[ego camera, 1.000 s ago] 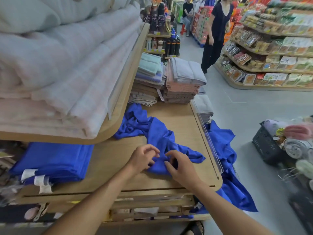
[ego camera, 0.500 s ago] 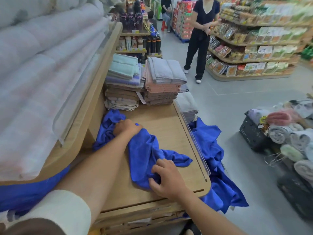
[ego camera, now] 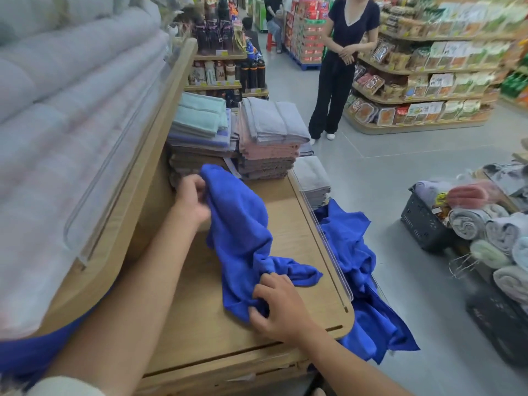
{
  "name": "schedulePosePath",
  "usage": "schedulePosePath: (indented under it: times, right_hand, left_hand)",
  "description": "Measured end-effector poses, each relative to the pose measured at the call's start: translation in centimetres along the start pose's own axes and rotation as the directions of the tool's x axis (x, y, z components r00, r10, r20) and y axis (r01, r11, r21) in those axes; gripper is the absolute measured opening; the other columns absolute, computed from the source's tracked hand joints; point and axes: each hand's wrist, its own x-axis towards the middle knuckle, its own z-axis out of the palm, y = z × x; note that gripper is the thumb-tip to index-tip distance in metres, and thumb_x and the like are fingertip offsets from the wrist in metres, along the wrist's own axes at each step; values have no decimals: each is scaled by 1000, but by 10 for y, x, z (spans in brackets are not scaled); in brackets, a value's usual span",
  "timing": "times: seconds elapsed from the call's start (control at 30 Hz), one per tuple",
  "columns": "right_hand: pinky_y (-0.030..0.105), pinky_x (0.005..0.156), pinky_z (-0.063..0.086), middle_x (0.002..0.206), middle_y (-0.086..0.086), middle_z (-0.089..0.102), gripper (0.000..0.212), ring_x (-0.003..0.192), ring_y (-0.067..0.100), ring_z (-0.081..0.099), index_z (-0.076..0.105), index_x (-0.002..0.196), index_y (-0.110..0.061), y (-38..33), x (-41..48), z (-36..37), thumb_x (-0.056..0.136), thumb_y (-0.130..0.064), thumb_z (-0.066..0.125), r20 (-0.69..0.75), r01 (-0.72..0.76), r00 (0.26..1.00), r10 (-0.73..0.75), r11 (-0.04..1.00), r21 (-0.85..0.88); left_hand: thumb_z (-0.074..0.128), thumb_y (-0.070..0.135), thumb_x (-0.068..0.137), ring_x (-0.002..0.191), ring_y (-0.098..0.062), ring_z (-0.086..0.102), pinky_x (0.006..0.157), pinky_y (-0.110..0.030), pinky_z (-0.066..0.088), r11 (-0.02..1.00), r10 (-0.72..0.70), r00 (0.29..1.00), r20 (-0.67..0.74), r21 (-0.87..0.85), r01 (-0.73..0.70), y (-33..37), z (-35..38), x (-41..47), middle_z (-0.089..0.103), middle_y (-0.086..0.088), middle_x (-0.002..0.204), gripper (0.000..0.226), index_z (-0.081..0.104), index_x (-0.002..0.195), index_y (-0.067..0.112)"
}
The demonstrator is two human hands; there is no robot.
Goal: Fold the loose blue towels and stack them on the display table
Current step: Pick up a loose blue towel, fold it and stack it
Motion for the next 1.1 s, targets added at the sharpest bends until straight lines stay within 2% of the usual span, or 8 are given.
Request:
schedulePosePath:
  times: [0.17, 0.3, 0.5, 0.7, 0.83, 0.93, 1.03, 1.1]
  right_hand:
    - [32, 73, 40, 74, -10, 41, 24, 73, 8, 36, 47, 70, -22, 0, 1, 0, 78, -31, 67, 14, -1, 1000, 1, 1000, -12]
    - [31, 71, 38, 73, -10, 39, 25, 71, 7, 34, 44, 69, -22, 0, 1, 0, 78, -30, 66, 3, 2, 1000, -2, 1000, -3]
    - [29, 70, 36, 72, -11, 37, 28, 71, 6, 33, 41, 69, -26, -1, 1, 1, 78, -31, 66, 4, 5, 1000, -5, 1000, 7]
    - [25, 70, 34, 72, -12, 37, 28, 71, 6, 33, 39, 69, -26, -1, 1, -1, 79, -31, 65, 13, 1, 1000, 0, 1000, -9]
    - [30, 70, 38, 72, -10, 39, 26, 71, 7, 34, 41, 68, -24, -3, 1, -2, 78, -31, 65, 17, 1, 1000, -1, 1000, -10]
    - [32, 71, 39, 72, -9, 41, 25, 72, 9, 36, 42, 68, -23, -3, 1, -3, 77, -30, 64, 17, -2, 1000, 2, 1000, -5]
    - [33, 72, 39, 74, -9, 45, 23, 73, 9, 38, 44, 69, -24, -3, 0, -3, 77, -30, 64, 16, -3, 1000, 3, 1000, -1]
    - [34, 72, 40, 74, -8, 45, 23, 73, 10, 39, 45, 69, -23, -3, -1, -3, 78, -31, 64, 27, 0, 1000, 0, 1000, 1]
  left_hand:
    - [64, 48, 92, 78, -26, 73, 77, -37, 55, 844, -325, 945, 47, 464, 267, -26, -60, 8, 78, -12, 98, 35, 79, 89, 16]
    - [75, 17, 79, 83, -26, 68, 83, -38, 55, 670, -114, 991, 71, 742, 23, -41, -79, 6, 71, -23, 117, 34, 67, 111, 8]
    - [57, 65, 91, 100, -34, 73, 83, -44, 56, 955, -267, 945, 186, 186, 233, -28, -75, 9, 74, -17, 112, 54, 75, 104, 15]
    - [72, 45, 84, 82, -27, 76, 71, -35, 61, 930, -283, 943, 174, 292, 225, -3, -42, 12, 77, -10, 95, 33, 81, 83, 14]
    - [57, 34, 95, 88, -28, 73, 83, -35, 58, 999, -39, 940, 340, 13, 37, 24, -1, 2, 72, -14, 99, 32, 75, 100, 8]
    - [39, 42, 102, 117, -32, 62, 109, -44, 45, 961, 166, 832, 529, -275, -17, 53, 18, -17, 67, -18, 119, 48, 67, 119, 7]
    - [33, 37, 105, 96, -16, 74, 84, -29, 59, 953, 298, 811, 504, -205, -223, 61, 15, -23, 78, -1, 98, 54, 82, 91, 19]
    - [48, 46, 102, 75, -8, 76, 63, -25, 61, 954, 247, 921, 302, 90, -286, 49, 5, -20, 78, 9, 80, 46, 82, 79, 25]
